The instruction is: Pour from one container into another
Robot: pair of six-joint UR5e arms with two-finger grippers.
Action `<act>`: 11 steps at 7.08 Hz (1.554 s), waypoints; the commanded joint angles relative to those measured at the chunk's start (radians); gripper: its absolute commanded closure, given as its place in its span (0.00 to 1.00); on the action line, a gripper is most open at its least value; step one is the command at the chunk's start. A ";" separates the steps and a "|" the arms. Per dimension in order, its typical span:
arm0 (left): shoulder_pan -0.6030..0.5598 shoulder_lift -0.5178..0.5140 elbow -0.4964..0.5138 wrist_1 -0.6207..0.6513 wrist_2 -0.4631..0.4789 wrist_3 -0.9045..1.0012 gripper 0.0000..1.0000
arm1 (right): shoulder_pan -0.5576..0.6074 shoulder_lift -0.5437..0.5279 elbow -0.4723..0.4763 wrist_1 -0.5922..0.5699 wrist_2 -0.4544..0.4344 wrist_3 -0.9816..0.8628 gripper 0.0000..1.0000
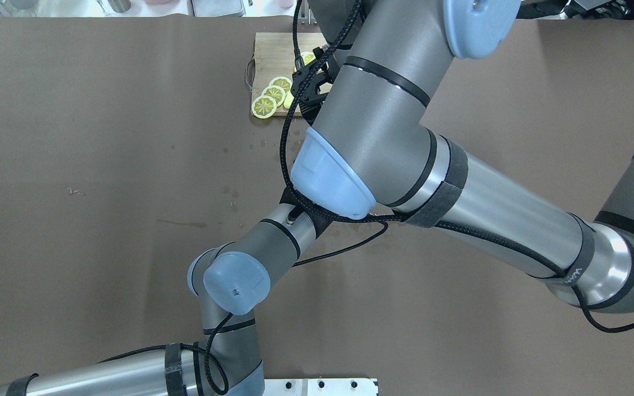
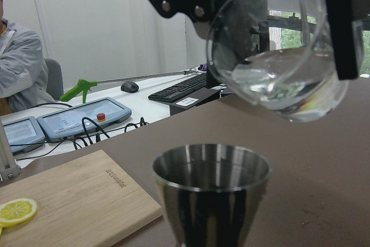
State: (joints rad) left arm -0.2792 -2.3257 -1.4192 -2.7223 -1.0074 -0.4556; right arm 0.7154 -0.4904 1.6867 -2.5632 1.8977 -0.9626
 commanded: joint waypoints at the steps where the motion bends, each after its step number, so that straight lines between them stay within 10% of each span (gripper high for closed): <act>1: 0.000 0.002 -0.001 -0.007 0.000 0.000 1.00 | -0.008 0.009 -0.010 -0.025 -0.023 -0.002 1.00; 11: -0.002 0.002 -0.004 -0.008 0.000 0.000 1.00 | -0.022 0.102 -0.183 -0.043 -0.081 -0.041 1.00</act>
State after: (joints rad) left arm -0.2805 -2.3237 -1.4225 -2.7304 -1.0077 -0.4556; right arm 0.6989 -0.3932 1.5150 -2.5947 1.8239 -0.9974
